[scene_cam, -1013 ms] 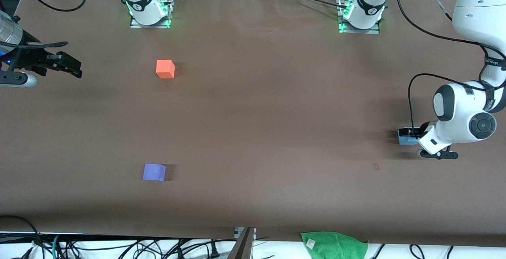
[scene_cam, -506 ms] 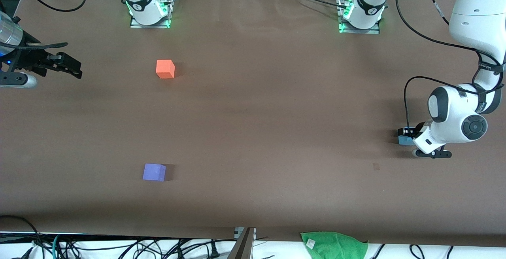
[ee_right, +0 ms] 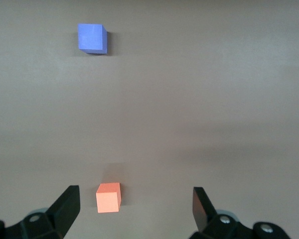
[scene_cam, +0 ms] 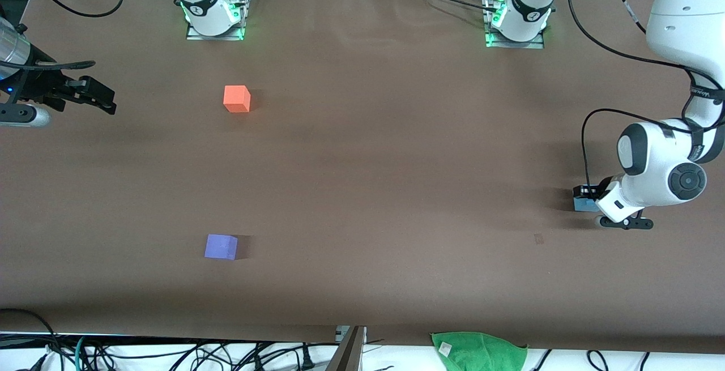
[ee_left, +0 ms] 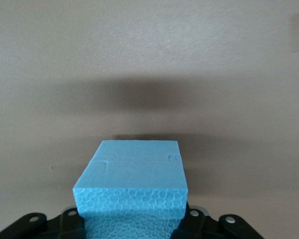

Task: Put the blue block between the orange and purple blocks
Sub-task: 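Close the left gripper on the light blue cube, then carry the light blue cube with the left gripper toward the table middle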

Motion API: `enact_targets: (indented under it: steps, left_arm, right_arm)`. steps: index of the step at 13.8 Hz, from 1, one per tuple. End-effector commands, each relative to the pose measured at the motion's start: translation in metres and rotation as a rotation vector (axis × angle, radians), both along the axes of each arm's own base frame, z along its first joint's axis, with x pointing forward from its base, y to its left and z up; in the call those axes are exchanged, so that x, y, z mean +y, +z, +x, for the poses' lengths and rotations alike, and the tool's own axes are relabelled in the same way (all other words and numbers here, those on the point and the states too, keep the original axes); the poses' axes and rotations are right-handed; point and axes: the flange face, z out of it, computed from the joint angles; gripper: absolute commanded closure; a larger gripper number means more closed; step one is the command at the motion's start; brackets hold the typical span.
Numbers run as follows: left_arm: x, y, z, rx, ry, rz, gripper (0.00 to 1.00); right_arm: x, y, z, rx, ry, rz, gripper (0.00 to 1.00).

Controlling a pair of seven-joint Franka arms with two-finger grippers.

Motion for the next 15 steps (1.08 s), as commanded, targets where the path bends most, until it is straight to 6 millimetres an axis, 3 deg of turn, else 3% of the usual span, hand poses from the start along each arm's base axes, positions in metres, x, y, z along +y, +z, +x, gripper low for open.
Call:
enact_targets:
  steps: [1,5,9,11,14,15]
  left_arm:
    - [-0.037,0.055,0.006,0.037,-0.034,-0.036,0.93]
    - [-0.107,0.104,0.018,0.117,-0.075,-0.078,0.93]
    - [-0.22,0.116,0.008,0.121,-0.03,-0.086,0.91]
    - [-0.284,0.115,-0.006,0.122,-0.002,-0.068,0.91]
    - [-0.394,0.092,-0.028,0.121,-0.009,-0.056,0.9]
    - [-0.415,0.083,-0.03,0.123,0.021,-0.06,0.9]
  right_arm:
    - [-0.001,0.005,0.005,-0.009,0.011,0.014,0.0]
    - [-0.002,0.005,0.005,-0.009,0.01,0.014,0.0]
    - [0.0,0.008,0.006,-0.018,0.013,0.013,0.0]
    - [0.0,0.008,0.006,-0.02,0.013,0.015,0.0]
    - [0.002,0.008,0.008,-0.035,0.017,0.016,0.0]
    - [0.003,0.009,0.008,-0.037,0.02,0.016,0.0]
